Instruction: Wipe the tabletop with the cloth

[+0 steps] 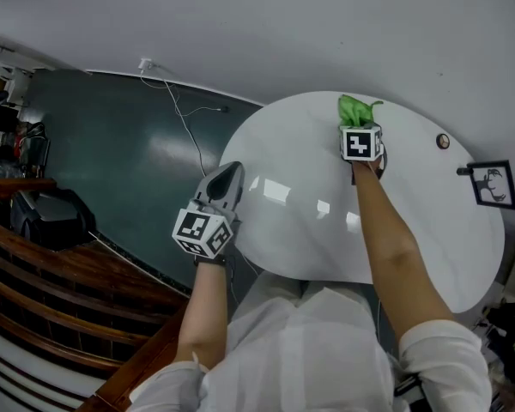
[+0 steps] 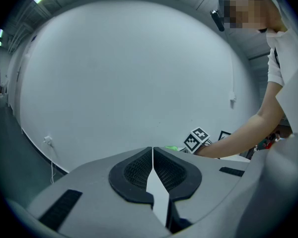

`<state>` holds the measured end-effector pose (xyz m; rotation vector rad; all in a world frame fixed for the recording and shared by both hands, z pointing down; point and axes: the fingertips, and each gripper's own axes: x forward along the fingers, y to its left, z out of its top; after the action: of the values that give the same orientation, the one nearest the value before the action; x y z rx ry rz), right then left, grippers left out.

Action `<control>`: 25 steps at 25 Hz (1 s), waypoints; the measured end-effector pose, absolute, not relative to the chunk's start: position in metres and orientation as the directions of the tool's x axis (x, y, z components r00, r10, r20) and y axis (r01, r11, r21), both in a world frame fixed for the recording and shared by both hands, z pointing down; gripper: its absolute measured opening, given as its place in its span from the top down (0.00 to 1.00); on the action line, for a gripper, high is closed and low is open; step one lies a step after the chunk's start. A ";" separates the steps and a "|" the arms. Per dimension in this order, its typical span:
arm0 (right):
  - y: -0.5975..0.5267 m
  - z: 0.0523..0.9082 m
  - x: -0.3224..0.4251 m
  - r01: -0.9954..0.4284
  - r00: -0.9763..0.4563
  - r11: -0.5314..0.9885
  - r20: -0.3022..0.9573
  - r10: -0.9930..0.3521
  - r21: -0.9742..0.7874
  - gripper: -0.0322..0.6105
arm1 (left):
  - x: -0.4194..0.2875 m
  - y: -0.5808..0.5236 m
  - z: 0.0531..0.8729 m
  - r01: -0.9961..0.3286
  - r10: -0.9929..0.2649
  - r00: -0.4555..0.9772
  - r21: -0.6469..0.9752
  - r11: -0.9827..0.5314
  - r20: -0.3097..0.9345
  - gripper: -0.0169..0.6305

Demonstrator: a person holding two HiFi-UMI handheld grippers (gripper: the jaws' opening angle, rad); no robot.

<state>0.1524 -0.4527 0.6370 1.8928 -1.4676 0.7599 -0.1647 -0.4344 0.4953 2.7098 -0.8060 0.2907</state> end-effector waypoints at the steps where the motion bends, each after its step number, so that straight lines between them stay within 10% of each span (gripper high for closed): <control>1: -0.460 0.637 0.138 -0.979 0.195 -0.172 0.755 -0.626 0.110 0.82 | -0.169 -0.436 0.496 -0.560 -0.500 0.822 0.225 -0.797 0.274 0.94; 25: -0.461 0.645 -0.119 -0.901 -0.342 0.425 0.750 -0.567 -0.089 0.82 | -0.180 -0.443 0.509 -0.493 -0.424 0.861 0.253 -0.833 0.282 0.94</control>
<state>-0.1194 -0.4614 0.6449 1.2349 -2.0386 0.6685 -0.1799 -0.4432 0.5094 2.7170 -0.6881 0.3068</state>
